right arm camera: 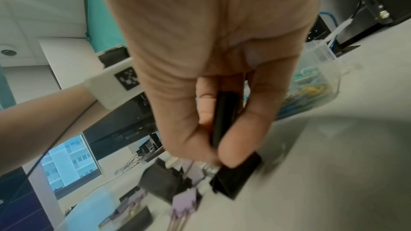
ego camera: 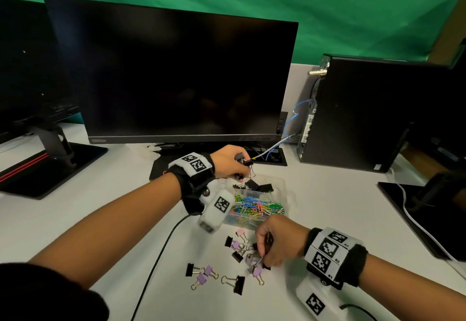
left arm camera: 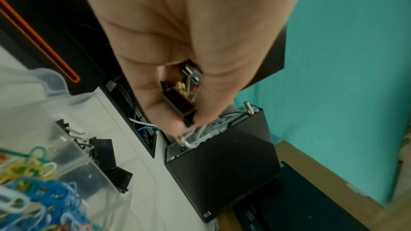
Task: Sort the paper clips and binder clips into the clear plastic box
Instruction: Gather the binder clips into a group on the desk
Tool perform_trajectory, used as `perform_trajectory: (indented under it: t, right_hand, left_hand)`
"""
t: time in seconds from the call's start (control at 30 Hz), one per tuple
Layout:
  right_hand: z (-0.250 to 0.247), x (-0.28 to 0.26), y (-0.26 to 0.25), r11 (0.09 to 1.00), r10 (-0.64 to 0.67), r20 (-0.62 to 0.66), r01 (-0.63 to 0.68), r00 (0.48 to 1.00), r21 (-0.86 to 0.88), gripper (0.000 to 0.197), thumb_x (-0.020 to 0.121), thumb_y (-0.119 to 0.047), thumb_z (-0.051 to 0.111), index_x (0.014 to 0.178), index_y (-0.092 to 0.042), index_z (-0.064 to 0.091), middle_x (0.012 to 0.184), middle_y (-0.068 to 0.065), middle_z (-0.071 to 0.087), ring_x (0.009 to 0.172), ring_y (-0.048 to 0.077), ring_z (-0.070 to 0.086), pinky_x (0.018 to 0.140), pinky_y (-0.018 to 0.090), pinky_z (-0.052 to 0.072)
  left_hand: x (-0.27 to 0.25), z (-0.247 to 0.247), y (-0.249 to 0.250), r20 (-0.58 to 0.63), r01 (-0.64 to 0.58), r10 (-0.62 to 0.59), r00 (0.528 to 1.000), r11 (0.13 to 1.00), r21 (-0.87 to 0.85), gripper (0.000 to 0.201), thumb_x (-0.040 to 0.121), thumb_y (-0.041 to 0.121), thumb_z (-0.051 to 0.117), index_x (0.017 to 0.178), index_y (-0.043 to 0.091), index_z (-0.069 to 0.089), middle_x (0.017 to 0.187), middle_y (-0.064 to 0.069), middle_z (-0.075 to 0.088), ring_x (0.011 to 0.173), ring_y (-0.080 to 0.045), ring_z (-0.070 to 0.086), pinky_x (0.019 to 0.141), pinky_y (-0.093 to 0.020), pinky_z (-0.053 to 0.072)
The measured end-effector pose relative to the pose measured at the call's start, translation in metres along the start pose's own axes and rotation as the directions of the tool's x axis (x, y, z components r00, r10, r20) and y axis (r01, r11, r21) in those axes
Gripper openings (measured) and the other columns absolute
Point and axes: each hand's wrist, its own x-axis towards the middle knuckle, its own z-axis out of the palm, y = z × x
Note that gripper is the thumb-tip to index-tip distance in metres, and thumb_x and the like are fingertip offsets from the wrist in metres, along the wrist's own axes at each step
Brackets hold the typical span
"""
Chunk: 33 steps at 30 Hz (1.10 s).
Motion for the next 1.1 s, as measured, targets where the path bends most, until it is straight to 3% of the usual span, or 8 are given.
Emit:
perform_trajectory:
  t: [0.17, 0.23, 0.33, 0.47, 0.53, 0.67, 0.83, 1.1]
  right_hand:
    - [-0.006, 0.000, 0.002, 0.997, -0.016, 0.039, 0.013, 0.999, 0.074, 0.029, 0.073, 0.000, 0.070, 0.059, -0.024, 0.061, 0.059, -0.007, 0.062, 0.043, 0.001, 0.058, 0.047, 0.014, 0.048]
    - [-0.009, 0.000, 0.004, 0.994, -0.024, 0.050, 0.018, 0.998, 0.112, 0.027, 0.074, 0.000, 0.070, 0.061, -0.023, 0.062, 0.063, -0.004, 0.063, 0.045, 0.002, 0.059, 0.049, 0.015, 0.049]
    - [-0.015, -0.001, 0.007, 0.984, -0.027, 0.042, 0.019, 0.999, 0.177, 0.027, 0.075, -0.001, 0.071, 0.060, -0.022, 0.062, 0.063, -0.004, 0.064, 0.047, 0.003, 0.061, 0.047, 0.014, 0.049]
    - [-0.032, 0.000, 0.007, 0.966, -0.051, 0.018, 0.044, 0.999, 0.255, 0.027, 0.075, 0.001, 0.071, 0.062, -0.020, 0.062, 0.058, -0.007, 0.065, 0.049, 0.006, 0.063, 0.054, 0.018, 0.052]
    - [-0.044, 0.003, 0.006, 0.958, -0.048, -0.024, 0.053, 0.999, 0.283, 0.024, 0.076, 0.002, 0.071, 0.064, -0.017, 0.061, 0.056, -0.006, 0.066, 0.049, 0.006, 0.063, 0.056, 0.020, 0.054]
    - [-0.074, 0.015, 0.006, 0.943, -0.011, -0.176, 0.069, 0.984, 0.326, 0.020, 0.075, 0.005, 0.071, 0.064, -0.009, 0.061, 0.053, -0.002, 0.066, 0.047, 0.006, 0.063, 0.047, 0.014, 0.051]
    - [-0.104, 0.049, 0.022, 0.931, 0.121, -0.408, 0.038, 0.905, 0.362, 0.023, 0.073, 0.008, 0.071, 0.061, -0.008, 0.060, 0.064, 0.006, 0.063, 0.050, 0.010, 0.063, 0.053, 0.020, 0.057]
    - [-0.104, 0.074, 0.042, 0.950, 0.201, -0.417, -0.073, 0.886, 0.304, 0.020, 0.085, -0.003, 0.064, 0.073, -0.018, 0.068, 0.082, 0.007, 0.066, 0.071, 0.013, 0.062, 0.069, 0.022, 0.058]
  left_hand:
    - [0.034, 0.008, -0.010, -0.056, 0.078, -0.082, 0.995, 0.995, -0.070, 0.023, 0.081, -0.010, 0.062, 0.080, 0.011, 0.052, 0.074, -0.010, 0.057, 0.049, -0.013, 0.061, 0.043, -0.017, 0.052]
    - [0.042, 0.013, -0.017, -0.058, 0.115, -0.120, 0.991, 0.990, -0.079, 0.021, 0.081, -0.008, 0.063, 0.082, 0.012, 0.056, 0.078, -0.007, 0.055, 0.063, -0.019, 0.061, 0.052, -0.021, 0.056]
    - [0.050, 0.016, -0.027, -0.031, 0.213, -0.215, 0.976, 0.974, -0.072, 0.028, 0.084, -0.001, 0.063, 0.111, 0.006, 0.059, 0.089, -0.006, 0.055, 0.085, -0.023, 0.060, 0.068, -0.025, 0.058]
    - [0.052, 0.014, -0.030, -0.001, 0.276, -0.278, 0.961, 0.953, -0.126, 0.035, 0.089, 0.004, 0.058, 0.123, 0.009, 0.054, 0.115, -0.012, 0.054, 0.096, -0.024, 0.060, 0.083, -0.031, 0.057]
    - [0.050, 0.010, -0.028, 0.004, 0.272, -0.273, 0.962, 0.953, -0.134, 0.037, 0.091, 0.004, 0.055, 0.127, 0.008, 0.051, 0.115, -0.011, 0.052, 0.100, -0.026, 0.062, 0.090, -0.033, 0.054]
    - [0.044, 0.000, -0.026, -0.001, 0.230, -0.232, 0.973, 0.963, -0.142, 0.034, 0.092, 0.003, 0.052, 0.126, 0.006, 0.051, 0.091, -0.004, 0.058, 0.076, -0.020, 0.066, 0.068, -0.021, 0.058]
    - [0.024, -0.012, -0.027, -0.014, 0.168, -0.168, 0.986, 0.985, 0.026, 0.024, 0.095, 0.001, 0.041, 0.112, 0.007, 0.058, 0.083, -0.003, 0.063, 0.063, -0.013, 0.059, 0.056, -0.020, 0.055]
    - [-0.033, -0.017, -0.037, 0.142, 0.042, -0.111, 0.984, 0.907, 0.419, 0.021, 0.093, 0.011, 0.047, 0.110, 0.013, 0.061, 0.079, 0.007, 0.059, 0.062, -0.005, 0.052, 0.048, -0.014, 0.044]
